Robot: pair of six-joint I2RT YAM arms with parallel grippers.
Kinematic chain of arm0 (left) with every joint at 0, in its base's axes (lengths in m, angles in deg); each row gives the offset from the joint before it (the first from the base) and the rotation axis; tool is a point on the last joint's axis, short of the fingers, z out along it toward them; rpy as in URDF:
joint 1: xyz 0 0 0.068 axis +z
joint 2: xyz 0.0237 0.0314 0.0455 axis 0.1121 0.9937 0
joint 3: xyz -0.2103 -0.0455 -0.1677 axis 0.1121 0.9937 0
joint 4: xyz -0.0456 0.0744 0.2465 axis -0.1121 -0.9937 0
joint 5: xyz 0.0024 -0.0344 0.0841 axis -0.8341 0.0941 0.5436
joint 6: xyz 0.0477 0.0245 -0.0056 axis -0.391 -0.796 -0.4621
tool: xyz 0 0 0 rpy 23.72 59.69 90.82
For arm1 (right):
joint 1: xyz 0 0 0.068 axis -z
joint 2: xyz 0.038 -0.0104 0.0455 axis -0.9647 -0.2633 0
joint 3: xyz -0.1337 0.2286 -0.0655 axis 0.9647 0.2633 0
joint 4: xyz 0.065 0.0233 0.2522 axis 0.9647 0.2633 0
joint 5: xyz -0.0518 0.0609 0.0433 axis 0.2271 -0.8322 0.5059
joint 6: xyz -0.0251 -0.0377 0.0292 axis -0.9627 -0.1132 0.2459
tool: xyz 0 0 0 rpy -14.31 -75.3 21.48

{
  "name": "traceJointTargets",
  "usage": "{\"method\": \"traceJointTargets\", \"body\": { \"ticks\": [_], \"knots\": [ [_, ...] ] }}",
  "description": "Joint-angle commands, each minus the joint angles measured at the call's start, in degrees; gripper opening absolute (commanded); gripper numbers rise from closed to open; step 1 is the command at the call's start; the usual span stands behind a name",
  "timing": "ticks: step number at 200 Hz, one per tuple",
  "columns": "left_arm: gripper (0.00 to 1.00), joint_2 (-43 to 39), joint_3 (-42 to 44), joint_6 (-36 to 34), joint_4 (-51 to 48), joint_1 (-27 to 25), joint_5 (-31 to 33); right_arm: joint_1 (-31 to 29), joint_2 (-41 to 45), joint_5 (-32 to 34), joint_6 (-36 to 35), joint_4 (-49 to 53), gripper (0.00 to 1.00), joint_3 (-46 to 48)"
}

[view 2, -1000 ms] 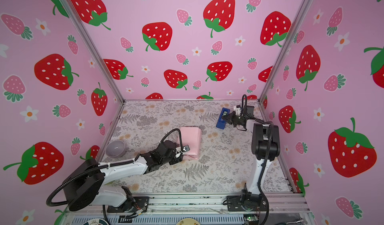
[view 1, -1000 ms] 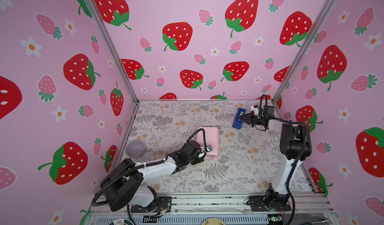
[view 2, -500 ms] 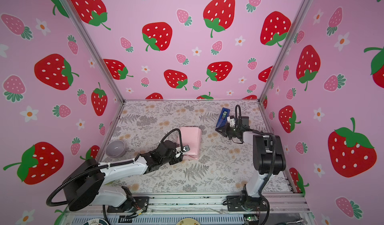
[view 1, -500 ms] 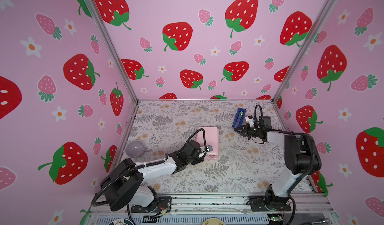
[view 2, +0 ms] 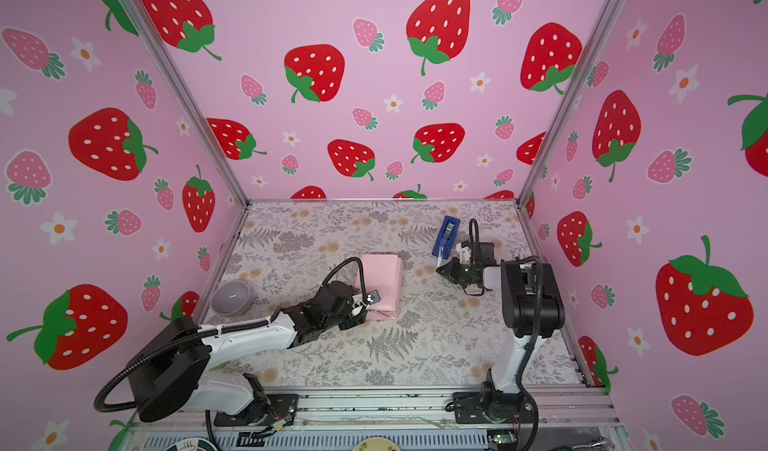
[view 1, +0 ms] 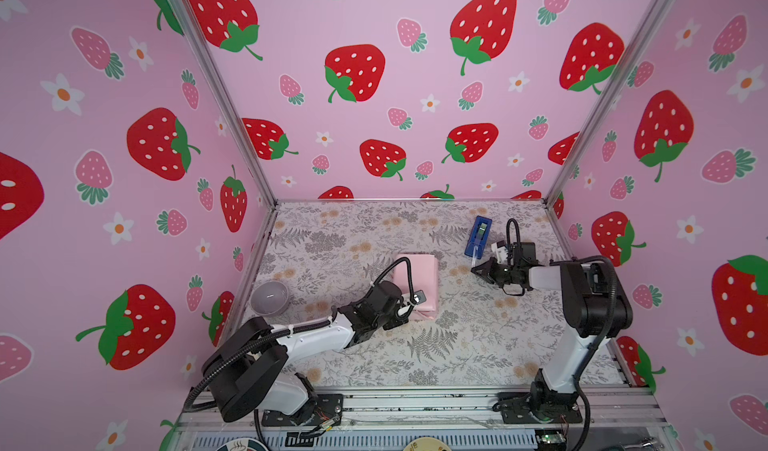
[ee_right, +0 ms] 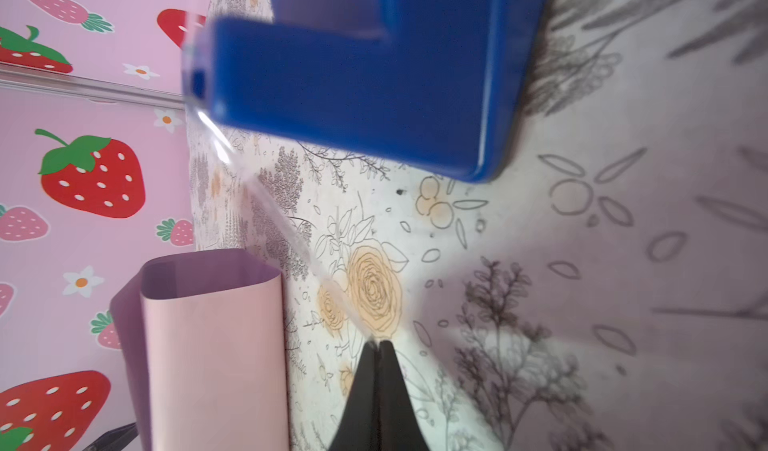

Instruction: Wrap the gift box in paper

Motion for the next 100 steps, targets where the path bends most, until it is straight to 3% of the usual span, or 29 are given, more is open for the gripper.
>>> {"method": "traceJointTargets", "body": {
  "ticks": [1, 45, 100],
  "knots": [
    [0.69, 1.32, -1.08, -0.36, -3.37, -0.18, -0.64, 0.24, -0.1, 4.18, -3.71, 10.41, 0.0, 2.91],
    [0.69, 1.52, -1.34, -0.31, -3.66, -0.17, -0.64, 1.12, 6.03, 0.44, -3.43, 7.27, 0.0, 5.09],
    [0.69, 1.22, -1.21, -0.16, -4.14, -0.17, -0.82, -0.46, 17.68, -12.71, 10.06, -1.07, 0.0, 7.26]
  ]
}}
